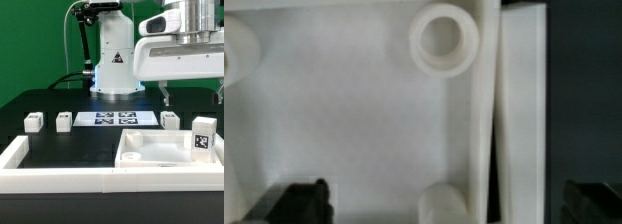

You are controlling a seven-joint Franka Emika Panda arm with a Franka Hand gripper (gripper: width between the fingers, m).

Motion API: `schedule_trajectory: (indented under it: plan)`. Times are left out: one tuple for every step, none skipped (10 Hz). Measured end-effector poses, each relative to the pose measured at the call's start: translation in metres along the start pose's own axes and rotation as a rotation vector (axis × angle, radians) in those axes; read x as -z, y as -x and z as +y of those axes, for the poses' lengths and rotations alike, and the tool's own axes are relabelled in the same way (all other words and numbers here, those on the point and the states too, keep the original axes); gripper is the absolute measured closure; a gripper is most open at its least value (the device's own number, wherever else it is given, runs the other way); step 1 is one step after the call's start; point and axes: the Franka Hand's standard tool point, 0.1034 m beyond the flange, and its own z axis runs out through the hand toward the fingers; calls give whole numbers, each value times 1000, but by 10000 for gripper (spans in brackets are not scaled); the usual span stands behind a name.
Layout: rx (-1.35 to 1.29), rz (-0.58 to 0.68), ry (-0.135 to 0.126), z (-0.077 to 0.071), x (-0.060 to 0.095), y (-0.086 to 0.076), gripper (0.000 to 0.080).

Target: Assemble square table

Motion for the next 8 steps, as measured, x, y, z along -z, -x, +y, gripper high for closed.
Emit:
schedule_trajectory:
  plan:
    - [13,7,2,0,-3,19,151]
    - [23,12,8,2,-8,37,151]
    - [33,12,14,5,-14,51,151]
    - [38,5,19,8,-18,61,151]
    - [40,2,18,8,-17,65,151]
    - [43,1,19,9,-18,69,151]
    - [45,-5,21,9,-19,73,151]
    - [48,-11,23,10,-20,79,151]
